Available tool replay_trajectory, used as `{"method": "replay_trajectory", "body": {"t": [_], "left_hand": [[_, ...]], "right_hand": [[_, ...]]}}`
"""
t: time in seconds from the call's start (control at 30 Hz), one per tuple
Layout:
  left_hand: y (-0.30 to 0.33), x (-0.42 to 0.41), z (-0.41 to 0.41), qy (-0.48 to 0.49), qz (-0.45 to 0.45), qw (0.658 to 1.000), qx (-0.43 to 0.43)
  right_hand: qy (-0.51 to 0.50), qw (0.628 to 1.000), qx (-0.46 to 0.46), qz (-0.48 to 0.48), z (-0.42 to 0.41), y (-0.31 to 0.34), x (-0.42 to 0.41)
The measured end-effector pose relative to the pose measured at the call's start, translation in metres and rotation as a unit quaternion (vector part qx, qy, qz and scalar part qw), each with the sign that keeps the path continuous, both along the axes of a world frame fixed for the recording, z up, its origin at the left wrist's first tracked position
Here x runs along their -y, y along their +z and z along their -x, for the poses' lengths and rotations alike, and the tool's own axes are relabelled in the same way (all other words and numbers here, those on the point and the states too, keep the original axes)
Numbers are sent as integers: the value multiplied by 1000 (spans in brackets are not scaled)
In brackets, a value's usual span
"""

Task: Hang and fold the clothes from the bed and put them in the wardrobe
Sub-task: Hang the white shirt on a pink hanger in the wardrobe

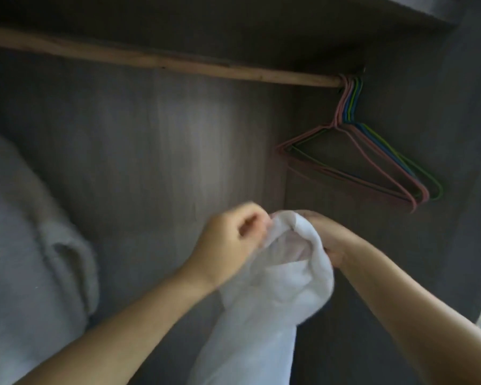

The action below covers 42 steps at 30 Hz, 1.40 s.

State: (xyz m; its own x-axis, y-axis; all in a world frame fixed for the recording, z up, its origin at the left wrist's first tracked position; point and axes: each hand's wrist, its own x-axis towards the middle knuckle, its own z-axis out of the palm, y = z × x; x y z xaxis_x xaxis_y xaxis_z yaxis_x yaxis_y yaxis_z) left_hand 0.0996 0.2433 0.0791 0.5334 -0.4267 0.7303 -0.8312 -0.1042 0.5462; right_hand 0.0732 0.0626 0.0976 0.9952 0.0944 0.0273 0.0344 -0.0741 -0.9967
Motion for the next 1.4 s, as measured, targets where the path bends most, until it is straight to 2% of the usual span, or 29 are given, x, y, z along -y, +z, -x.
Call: {"method": "replay_trajectory", "body": {"t": [0.03, 0.07, 0.13, 0.2, 0.33, 0.4, 0.47, 0.53, 0.57, 0.67, 0.77, 0.8, 0.83, 0.9, 0.97, 1.0, 1.03, 1.1, 1.2, 1.27, 1.3, 1.33, 1.37, 1.4], "left_hand": [[0, -1, -9, -4, 39, 999, -24], [-1, 0, -13, -41, 33, 997, -62], [-17, 10, -13, -117, -73, 978, -158], [-34, 19, -8, -122, -133, 960, -215], [-34, 15, -16, -46, -66, 958, -275], [-22, 8, -23, -31, -38, 948, -316], [-9, 1, -29, -31, -22, 934, -356], [3, -3, -34, -26, -27, 922, -386], [6, -3, -36, -21, -30, 919, -393], [8, 0, -46, 1, 4, 906, -423], [8, 5, -47, 0, 23, 884, -467], [8, 6, -46, -9, 29, 877, -480], [8, 6, -47, -17, 40, 870, -492], [6, 4, -49, -28, 39, 868, -494], [4, -2, -53, -37, 2, 872, -487], [2, -5, -54, -43, -20, 876, -480], [1, -7, -55, -41, -40, 882, -468], [-2, -7, -56, -29, -65, 907, -414], [-6, -8, -45, 13, -83, 971, -225], [-8, -12, -31, -11, -172, 979, -112], [-10, -13, -24, 5, -268, 962, -61], [-11, -13, -17, 58, -384, 922, 10], [-12, -12, -12, 125, -484, 862, 84], [-14, -9, -7, 178, -538, 813, 133]], "right_hand": [[11, 1000, 16, 11, 4, 7, 2], [32, 999, 24, 14, 6, 14, 6], [63, 998, 16, 7, 11, 28, 12], [64, 998, 11, 22, 15, 38, 17], [102, 994, 13, 31, 19, 44, 49], [136, 984, 3, 113, 24, 44, 68], [137, 945, 19, 297, 28, 38, 75], [103, 872, 66, 474, 29, 33, 74], [93, 853, 76, 508, 29, 30, 72], [58, 836, 88, 539, 31, 20, 66], [-47, 744, 135, 653, 27, 6, 59], [-82, 734, 170, 653, 25, 0, 58], [-101, 755, 199, 617, 23, -5, 57], [-113, 848, 198, 479, 17, -10, 63], [-109, 936, 108, 316, 14, -7, 65], [-107, 966, 59, 230, 14, -5, 64], [-104, 981, 15, 162, 14, -3, 63], [-99, 990, -46, 93, 14, -1, 59], [-113, 991, -60, 37, 11, 3, 60], [-105, 993, -56, -16, 11, 6, 58], [-104, 992, -55, -46, 10, 6, 59], [-99, 991, -58, -70, 9, 7, 60], [-90, 990, -64, -86, 8, 6, 60], [-78, 990, -74, -91, 9, 7, 59]]}}
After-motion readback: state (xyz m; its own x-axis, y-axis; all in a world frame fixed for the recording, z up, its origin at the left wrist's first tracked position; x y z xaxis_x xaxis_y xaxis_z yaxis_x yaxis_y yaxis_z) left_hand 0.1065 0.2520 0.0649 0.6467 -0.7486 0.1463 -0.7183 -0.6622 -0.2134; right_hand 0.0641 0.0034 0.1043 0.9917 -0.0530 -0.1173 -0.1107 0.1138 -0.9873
